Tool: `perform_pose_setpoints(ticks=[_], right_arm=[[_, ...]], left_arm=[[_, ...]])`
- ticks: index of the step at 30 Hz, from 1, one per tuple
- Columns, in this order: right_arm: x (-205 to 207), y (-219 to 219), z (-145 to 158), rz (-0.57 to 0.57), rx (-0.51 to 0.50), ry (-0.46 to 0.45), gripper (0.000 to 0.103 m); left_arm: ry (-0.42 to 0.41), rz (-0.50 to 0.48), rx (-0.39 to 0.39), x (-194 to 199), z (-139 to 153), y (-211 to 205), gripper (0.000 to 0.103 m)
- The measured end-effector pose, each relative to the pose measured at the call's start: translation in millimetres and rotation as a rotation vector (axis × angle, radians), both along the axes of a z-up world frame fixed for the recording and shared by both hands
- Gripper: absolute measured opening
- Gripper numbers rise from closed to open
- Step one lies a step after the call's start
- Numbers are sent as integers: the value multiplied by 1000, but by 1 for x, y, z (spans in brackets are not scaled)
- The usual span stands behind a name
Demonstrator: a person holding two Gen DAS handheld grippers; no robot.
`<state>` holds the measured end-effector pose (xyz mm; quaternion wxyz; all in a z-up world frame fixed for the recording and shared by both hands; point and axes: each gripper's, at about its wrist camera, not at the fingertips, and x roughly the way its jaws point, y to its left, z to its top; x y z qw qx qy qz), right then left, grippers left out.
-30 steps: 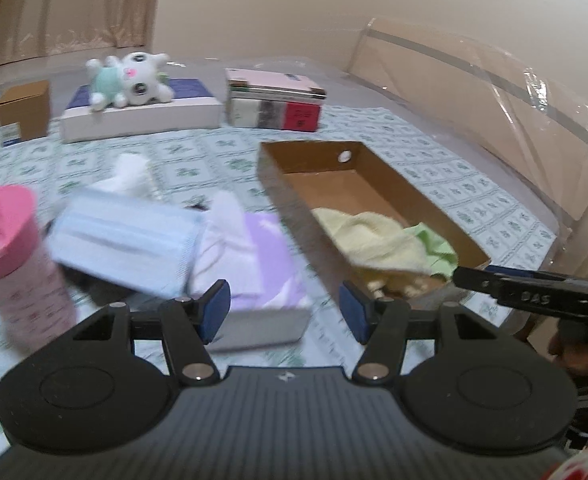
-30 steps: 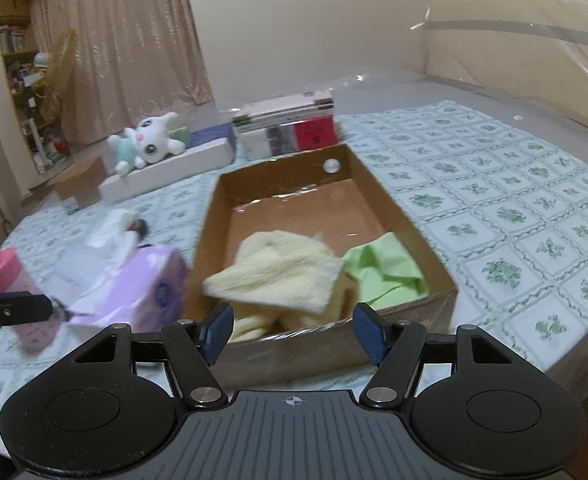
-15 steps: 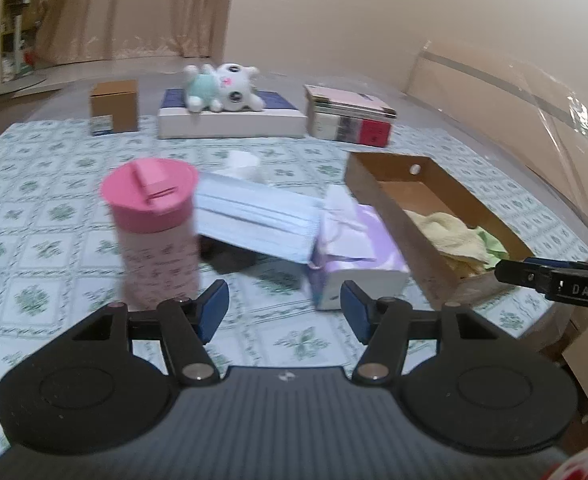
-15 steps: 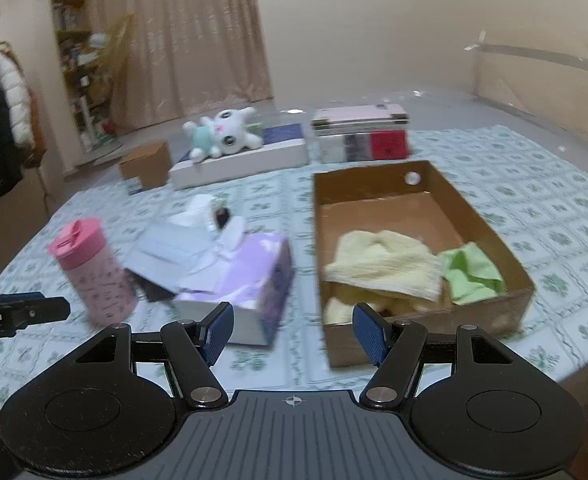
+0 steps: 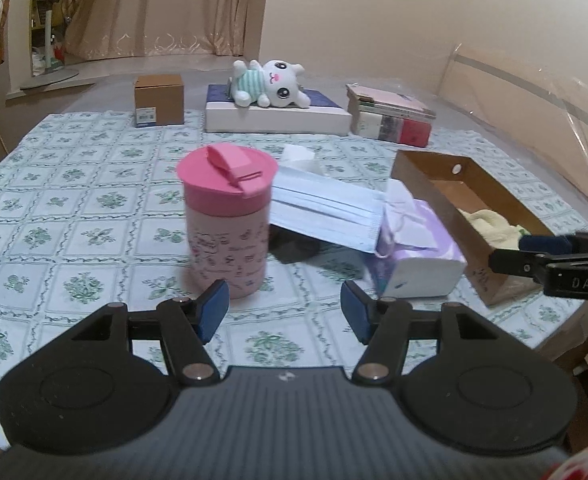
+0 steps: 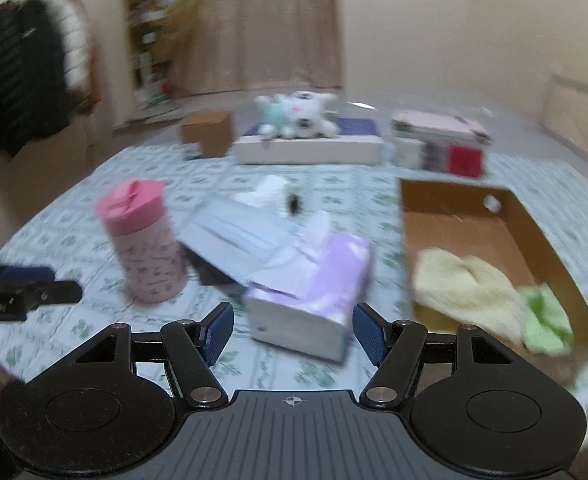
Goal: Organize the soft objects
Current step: 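Grasp the blue face mask with the right gripper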
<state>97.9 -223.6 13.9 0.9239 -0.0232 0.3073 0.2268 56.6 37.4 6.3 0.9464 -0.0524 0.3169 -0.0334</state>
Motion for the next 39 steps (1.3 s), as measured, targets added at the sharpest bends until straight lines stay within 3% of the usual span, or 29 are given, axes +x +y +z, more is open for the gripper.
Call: perform_pose_setpoints(ticks=[5, 12, 25, 32, 34, 36, 37, 39], right_arm=[[19, 39, -5, 161, -156, -76, 66], [69, 81, -15, 310, -290, -107, 84], [151, 145, -63, 589, -563, -42, 87], [185, 154, -85, 619, -616, 20, 87], [189, 152, -82, 620, -595, 33, 78], [192, 149, -78, 625, -583, 56, 58], [194, 146, -76, 626, -577, 64, 54], [193, 145, -71, 630, -570, 74, 30]], left_arm=[[9, 3, 21, 8, -2, 17, 58], [27, -62, 122, 32, 2, 46, 62], [23, -284, 187, 86, 23, 87, 70], [32, -321, 201, 124, 37, 120, 71], [43, -338, 200, 133, 38, 127, 71], [54, -347, 207, 141, 40, 133, 71], [60, -357, 210, 145, 41, 136, 71], [69, -368, 217, 153, 43, 139, 71]])
